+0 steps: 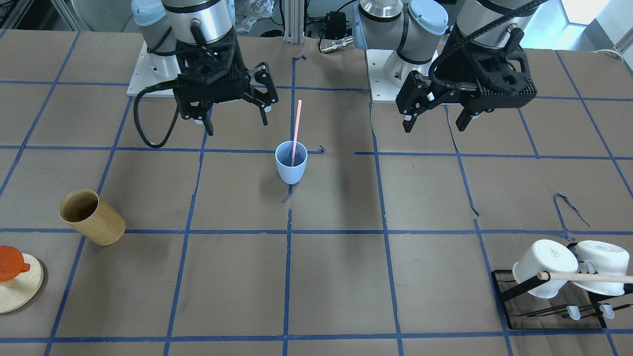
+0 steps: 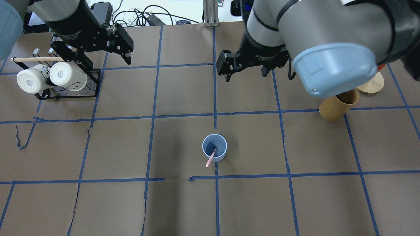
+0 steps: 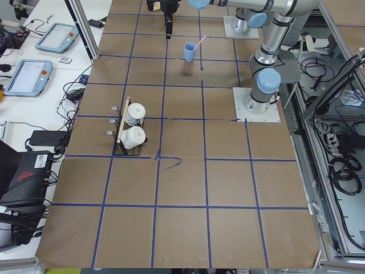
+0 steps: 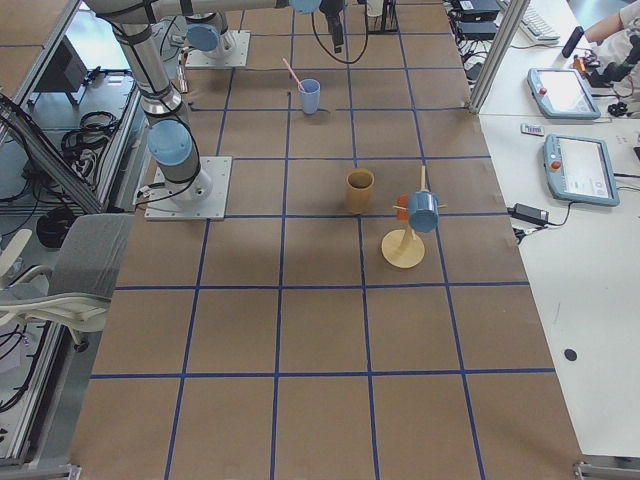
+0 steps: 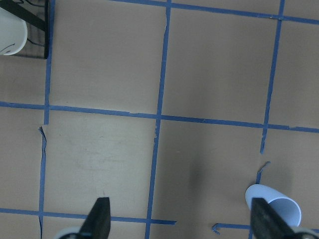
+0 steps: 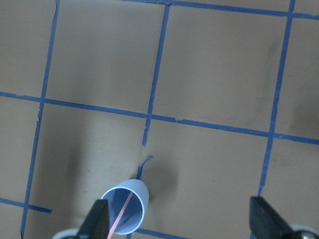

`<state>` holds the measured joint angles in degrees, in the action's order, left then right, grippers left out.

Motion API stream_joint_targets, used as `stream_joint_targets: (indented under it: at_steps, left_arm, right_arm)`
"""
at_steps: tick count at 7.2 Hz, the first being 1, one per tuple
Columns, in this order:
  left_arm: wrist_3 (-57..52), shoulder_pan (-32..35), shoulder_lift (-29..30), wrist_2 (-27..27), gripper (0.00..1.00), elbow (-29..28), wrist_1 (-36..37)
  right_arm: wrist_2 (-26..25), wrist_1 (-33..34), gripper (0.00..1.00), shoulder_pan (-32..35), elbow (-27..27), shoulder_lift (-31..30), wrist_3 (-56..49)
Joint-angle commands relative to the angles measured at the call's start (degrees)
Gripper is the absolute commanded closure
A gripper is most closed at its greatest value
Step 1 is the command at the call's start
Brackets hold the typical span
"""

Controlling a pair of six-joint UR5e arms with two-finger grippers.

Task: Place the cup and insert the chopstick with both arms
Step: 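Release the chopstick and raise the right gripper away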

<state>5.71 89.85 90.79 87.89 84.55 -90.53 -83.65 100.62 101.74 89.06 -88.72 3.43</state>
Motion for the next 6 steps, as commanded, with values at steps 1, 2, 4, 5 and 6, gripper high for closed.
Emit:
stream_joint_targets:
  at_steps: [1, 2, 4, 5, 6]
  left_arm:
    - [0.0, 0.0, 0.0, 0.0, 0.00, 0.0, 0.0]
    - [0.0, 0.0, 0.0, 0.0, 0.00, 0.0, 0.0]
    - [0.0, 0.0, 0.0, 0.0, 0.00, 0.0, 0.0]
    - [0.0, 0.0, 0.0, 0.0, 0.00, 0.0, 0.0]
    - [0.0, 0.0, 0.0, 0.0, 0.00, 0.0, 0.0]
  right_arm:
    - [0.8, -8.7, 0.00, -8.5, -5.5, -0.2, -10.1]
    - [0.0, -8.7, 0.00, -11.5, -7.1, -0.7, -10.1]
    - [-2.7, -11.6, 0.00, -14.5, -7.8, -1.5, -10.6]
    - [-3.4, -14.8, 0.00, -14.8, -7.8, -1.6, -10.8]
    - [-3.4, -13.7, 0.00, -15.2, -7.8, -1.7, -10.9]
